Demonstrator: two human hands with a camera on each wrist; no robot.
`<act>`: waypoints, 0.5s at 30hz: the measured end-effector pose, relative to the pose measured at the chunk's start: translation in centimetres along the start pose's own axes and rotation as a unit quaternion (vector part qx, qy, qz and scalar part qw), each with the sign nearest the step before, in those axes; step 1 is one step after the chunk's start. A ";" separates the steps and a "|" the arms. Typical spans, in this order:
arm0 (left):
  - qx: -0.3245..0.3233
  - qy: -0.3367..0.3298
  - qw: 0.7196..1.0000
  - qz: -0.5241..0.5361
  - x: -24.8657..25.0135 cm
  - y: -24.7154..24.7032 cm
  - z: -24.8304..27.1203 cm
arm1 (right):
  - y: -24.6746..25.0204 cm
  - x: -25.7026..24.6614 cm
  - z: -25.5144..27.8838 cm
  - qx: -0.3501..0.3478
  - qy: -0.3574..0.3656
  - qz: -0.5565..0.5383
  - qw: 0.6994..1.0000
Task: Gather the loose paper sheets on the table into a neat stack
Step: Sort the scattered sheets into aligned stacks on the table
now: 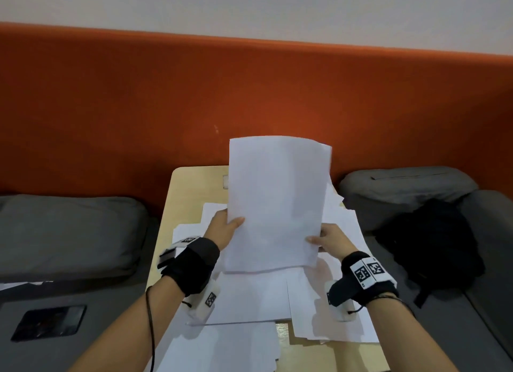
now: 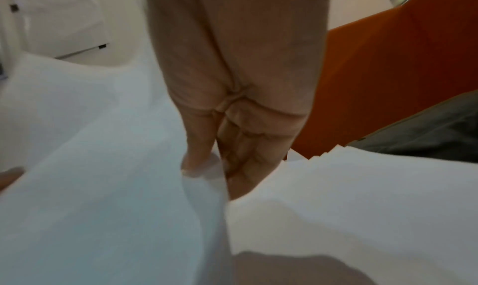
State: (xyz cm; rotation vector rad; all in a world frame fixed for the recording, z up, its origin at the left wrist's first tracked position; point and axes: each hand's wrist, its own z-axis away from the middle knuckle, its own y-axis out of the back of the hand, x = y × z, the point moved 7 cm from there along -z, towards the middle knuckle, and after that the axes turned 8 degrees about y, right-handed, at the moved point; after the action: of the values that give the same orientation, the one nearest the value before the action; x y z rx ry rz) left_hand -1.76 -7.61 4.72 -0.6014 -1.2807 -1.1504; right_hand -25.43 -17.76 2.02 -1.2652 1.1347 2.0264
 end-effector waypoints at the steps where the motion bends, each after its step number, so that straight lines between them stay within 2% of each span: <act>1: 0.020 -0.003 1.000 0.009 -0.1 0.8 -0.2 | -0.5 0.2 0.1 -0.016 -0.002 0.003 1.000; 6: 0.065 0.011 0.997 0.046 -0.8 3.9 -0.7 | -3.7 0.8 0.6 -0.092 -0.042 0.041 0.994; 10: 0.095 0.081 0.992 -0.006 -4.3 4.9 -1.2 | -5.8 1.5 1.3 -0.178 -0.087 0.097 0.975; 12: 0.109 0.124 0.985 -0.060 -6.5 5.2 -0.9 | -5.3 2.1 0.8 -0.142 -0.084 0.135 0.977; 15: 0.110 0.165 0.969 -0.150 -8.9 5.2 -0.2 | -1.7 2.9 -0.2 0.015 -0.085 0.206 0.975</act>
State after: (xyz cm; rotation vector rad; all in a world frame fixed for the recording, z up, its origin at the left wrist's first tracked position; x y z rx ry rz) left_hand 4.00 -3.02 -2.46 -0.0451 -1.2111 -1.2705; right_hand -25.36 -17.13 -1.27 -0.8702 1.4275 2.3491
